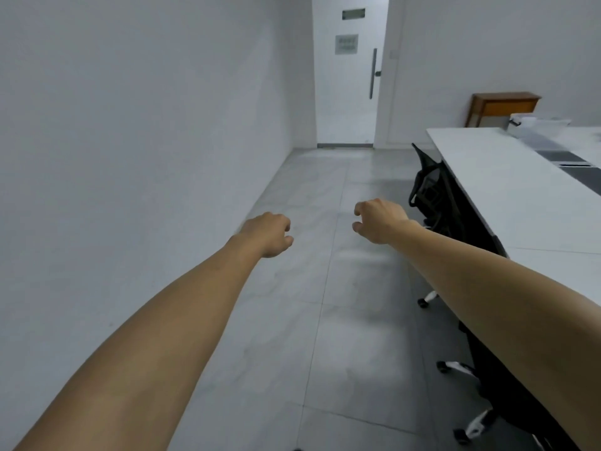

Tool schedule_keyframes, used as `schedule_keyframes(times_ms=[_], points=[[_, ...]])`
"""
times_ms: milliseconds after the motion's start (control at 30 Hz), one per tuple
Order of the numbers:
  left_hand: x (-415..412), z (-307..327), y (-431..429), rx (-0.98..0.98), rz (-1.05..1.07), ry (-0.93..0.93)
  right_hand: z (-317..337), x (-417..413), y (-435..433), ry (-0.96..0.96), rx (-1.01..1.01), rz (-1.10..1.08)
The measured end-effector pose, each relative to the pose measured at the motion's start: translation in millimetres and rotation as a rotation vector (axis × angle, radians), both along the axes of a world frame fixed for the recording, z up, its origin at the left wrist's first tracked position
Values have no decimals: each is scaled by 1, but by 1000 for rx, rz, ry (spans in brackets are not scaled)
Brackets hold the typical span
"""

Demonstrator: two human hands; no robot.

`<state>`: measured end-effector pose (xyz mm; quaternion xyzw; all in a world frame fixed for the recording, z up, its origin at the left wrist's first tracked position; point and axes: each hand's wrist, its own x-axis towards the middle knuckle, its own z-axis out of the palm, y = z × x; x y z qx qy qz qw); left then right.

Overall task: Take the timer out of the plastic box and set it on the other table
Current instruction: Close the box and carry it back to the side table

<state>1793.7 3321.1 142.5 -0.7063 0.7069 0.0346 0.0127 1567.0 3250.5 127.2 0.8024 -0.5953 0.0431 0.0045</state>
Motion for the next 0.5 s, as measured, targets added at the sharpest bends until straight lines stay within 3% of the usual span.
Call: schedule_keyframes(times_ms=[200,500], points=[[15,-16,-167,28,-45,-5,-16,10,-154,7,19,-49],[5,21,-407,-17,-148,-7,5,0,-359,-21,21,-123]])
